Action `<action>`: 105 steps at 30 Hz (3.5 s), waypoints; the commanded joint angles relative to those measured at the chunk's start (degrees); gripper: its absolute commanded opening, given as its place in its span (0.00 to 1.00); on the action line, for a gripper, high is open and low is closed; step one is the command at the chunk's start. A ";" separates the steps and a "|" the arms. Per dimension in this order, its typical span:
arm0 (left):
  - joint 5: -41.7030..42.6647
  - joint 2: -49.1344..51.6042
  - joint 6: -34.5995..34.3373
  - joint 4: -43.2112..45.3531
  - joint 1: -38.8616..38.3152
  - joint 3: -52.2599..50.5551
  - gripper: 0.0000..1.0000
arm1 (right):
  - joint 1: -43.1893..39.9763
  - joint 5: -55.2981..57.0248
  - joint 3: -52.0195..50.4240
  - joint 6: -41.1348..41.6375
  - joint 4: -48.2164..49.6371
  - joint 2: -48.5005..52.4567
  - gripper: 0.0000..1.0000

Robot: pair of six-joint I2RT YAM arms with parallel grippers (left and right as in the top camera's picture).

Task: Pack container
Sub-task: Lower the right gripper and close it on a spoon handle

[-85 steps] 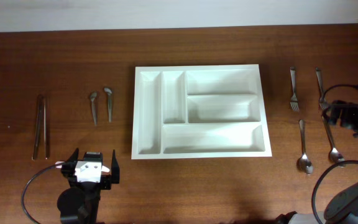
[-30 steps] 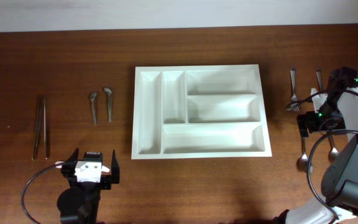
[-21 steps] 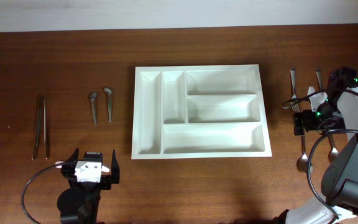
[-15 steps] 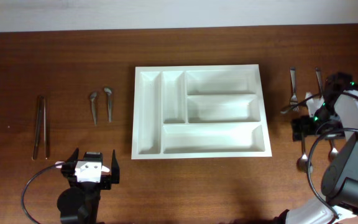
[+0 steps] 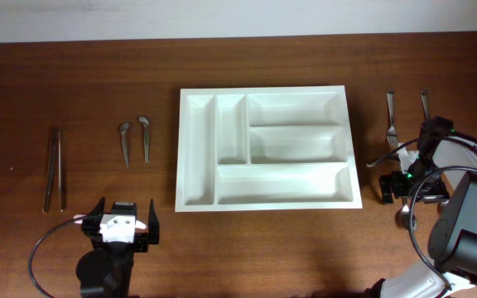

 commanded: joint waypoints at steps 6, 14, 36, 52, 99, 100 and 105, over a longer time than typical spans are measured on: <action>0.63 -0.35 -0.50 0.15 0.24 -0.33 0.99 | -0.17 0.50 -2.27 1.73 3.50 0.46 0.98; 0.63 -0.35 -0.50 0.15 0.24 -0.33 0.99 | -0.17 0.50 -2.73 1.73 4.37 0.46 0.89; 0.63 -0.35 -0.50 0.15 0.24 -0.33 0.99 | -1.68 -2.95 -4.72 1.73 7.56 0.55 0.99; 0.63 -0.35 -0.52 0.15 0.24 -0.33 0.99 | -1.68 -5.35 -4.79 1.73 7.37 4.96 0.98; 0.63 -0.35 -0.50 0.15 0.24 -0.33 0.99 | -1.68 1.38 -4.83 3.67 3.87 5.33 0.68; 0.63 -0.35 -0.50 0.15 0.24 -0.33 0.99 | -1.68 1.38 -4.83 3.67 3.76 5.33 0.68; 0.63 -0.35 -0.50 0.15 0.24 -0.33 0.99 | -2.38 1.40 -4.83 3.63 3.72 5.33 0.66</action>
